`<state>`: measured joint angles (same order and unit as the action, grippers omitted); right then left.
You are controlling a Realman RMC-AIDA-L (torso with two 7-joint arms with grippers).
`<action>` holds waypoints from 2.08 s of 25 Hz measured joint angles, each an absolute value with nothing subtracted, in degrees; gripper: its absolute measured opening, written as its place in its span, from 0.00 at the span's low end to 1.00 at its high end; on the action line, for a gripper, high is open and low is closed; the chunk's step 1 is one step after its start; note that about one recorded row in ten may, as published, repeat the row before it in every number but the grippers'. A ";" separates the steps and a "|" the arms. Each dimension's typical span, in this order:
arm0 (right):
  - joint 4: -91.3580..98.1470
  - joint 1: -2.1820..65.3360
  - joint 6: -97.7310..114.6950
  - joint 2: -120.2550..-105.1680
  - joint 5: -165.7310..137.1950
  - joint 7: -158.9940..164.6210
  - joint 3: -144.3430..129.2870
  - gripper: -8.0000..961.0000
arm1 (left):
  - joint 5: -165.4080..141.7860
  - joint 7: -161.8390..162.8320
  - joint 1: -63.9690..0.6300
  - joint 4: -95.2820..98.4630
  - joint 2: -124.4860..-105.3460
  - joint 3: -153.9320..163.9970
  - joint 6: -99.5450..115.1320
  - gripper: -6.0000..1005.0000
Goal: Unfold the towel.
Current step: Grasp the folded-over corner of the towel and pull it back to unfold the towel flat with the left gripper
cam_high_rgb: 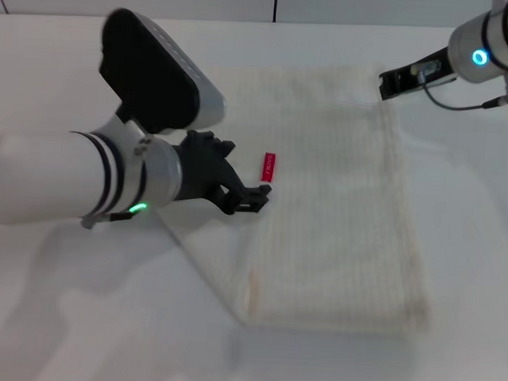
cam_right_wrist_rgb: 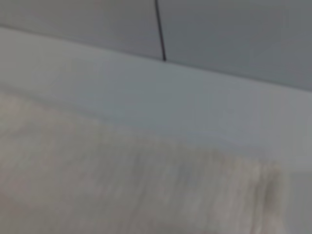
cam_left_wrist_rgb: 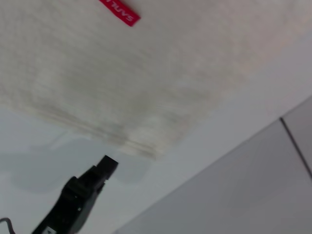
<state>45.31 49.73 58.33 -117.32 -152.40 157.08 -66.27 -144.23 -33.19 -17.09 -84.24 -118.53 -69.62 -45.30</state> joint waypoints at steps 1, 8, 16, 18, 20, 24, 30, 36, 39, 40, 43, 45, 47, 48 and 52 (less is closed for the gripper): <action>44.35 50.25 58.42 -117.28 -152.48 157.08 -66.29 0.03 | -144.17 -33.15 -17.51 -83.55 -118.55 -69.02 -44.78 0.70; 38.46 52.72 57.22 -117.09 -153.22 156.85 -66.78 0.03 | -144.20 -33.08 -18.08 -82.15 -118.56 -66.39 -41.91 0.70; 35.38 52.83 55.38 -117.35 -153.94 156.71 -66.88 0.04 | -143.97 -33.06 -18.18 -81.11 -118.57 -65.47 -39.56 0.69; 34.95 52.84 55.13 -117.37 -153.96 156.69 -66.88 0.04 | -143.91 -33.05 -18.76 -79.98 -118.62 -64.85 -38.63 0.69; 34.90 52.85 55.03 -117.42 -153.96 156.68 -66.88 0.04 | -143.91 -33.05 -18.76 -79.98 -118.62 -64.85 -38.63 0.69; 34.92 52.91 54.95 -117.47 -153.96 156.67 -66.97 0.04 | -143.81 -33.03 -19.44 -79.00 -118.67 -64.59 -38.29 0.69; 34.85 53.48 54.93 -117.57 -153.96 156.55 -66.98 0.04 | -143.20 -32.95 -21.47 -75.97 -118.81 -63.60 -36.08 0.68; 34.95 53.52 55.22 -117.59 -153.96 156.53 -67.03 0.04 | -140.57 -32.95 -25.49 -70.31 -118.85 -63.09 -34.67 0.67; 35.05 53.53 55.30 -117.59 -153.95 156.54 -67.42 0.05 | -139.96 -32.95 -26.16 -69.42 -118.85 -63.09 -34.30 0.67; 35.05 53.53 55.30 -117.60 -153.94 156.53 -67.51 0.05 | -139.40 -32.95 -26.54 -68.87 -118.84 -63.11 -33.66 0.67; 34.95 53.53 55.25 -117.60 -153.93 156.53 -67.57 0.05 | -139.27 -32.54 -26.66 -68.67 -118.83 -63.29 -33.39 0.67; 34.96 53.53 55.24 -117.60 -153.92 156.54 -67.58 0.05 | -139.27 -31.77 -26.94 -68.61 -118.79 -63.42 -33.69 0.67; 35.04 53.53 55.30 -117.60 -153.90 156.53 -67.59 0.05 | -139.27 -31.49 -27.35 -68.48 -118.74 -63.61 -34.44 0.67; 35.06 53.53 55.32 -117.60 -153.90 156.53 -67.59 0.05 | -139.27 -31.44 -27.82 -68.10 -118.74 -63.71 -35.07 0.66; 35.17 53.53 55.44 -117.60 -153.89 156.53 -67.65 0.05 | -139.27 -31.35 -28.99 -66.72 -118.76 -63.77 -35.97 0.66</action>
<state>35.17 53.53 55.44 -117.60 -153.89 156.53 -67.65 -139.27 -31.35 -28.99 -66.72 -118.76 -63.77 -35.97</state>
